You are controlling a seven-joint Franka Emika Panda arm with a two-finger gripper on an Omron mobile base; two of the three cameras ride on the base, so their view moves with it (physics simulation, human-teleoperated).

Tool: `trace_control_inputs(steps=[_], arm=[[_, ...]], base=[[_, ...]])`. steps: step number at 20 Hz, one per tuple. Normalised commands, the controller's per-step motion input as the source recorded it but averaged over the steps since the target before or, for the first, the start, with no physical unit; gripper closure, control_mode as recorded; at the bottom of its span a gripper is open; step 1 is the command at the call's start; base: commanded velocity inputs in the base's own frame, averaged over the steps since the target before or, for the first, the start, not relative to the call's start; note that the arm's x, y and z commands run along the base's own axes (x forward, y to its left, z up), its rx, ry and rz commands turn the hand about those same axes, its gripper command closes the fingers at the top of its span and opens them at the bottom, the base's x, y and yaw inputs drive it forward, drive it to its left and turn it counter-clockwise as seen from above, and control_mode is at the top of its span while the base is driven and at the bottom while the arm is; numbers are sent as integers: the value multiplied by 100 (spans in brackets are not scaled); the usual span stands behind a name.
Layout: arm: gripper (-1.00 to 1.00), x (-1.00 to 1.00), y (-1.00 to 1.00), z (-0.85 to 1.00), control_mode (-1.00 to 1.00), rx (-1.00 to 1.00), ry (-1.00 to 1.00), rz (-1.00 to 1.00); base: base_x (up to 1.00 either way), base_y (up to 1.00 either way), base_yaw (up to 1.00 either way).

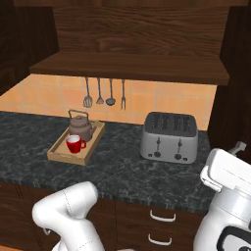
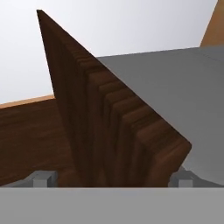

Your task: Pick the kettle from the counter and place it on the tray. Then pick the mug from the cabinet and place it on the tray. Then close the cabinet doors.

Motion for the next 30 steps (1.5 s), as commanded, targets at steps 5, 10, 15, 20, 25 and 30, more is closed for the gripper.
trace_control_inputs(steps=[5, 10, 15, 20, 25, 30], arm=[[-100, -86, 14, 21, -100, -76, -35, 13], [-100, -71, 41, 11, -100, -97, -37, 19], [-100, -70, 34, 5, -100, -100, -35, 16], [-100, -70, 24, 1, -100, -100, -26, 11], [-100, -65, 24, 0, -100, -100, -14, 9], [-100, -61, 21, 0, -100, -100, -7, 11]], base=[[0, 0, 0], [0, 0, 0], [0, 0, 0], [0, 0, 0], [0, 0, 0], [0, 0, 0]])
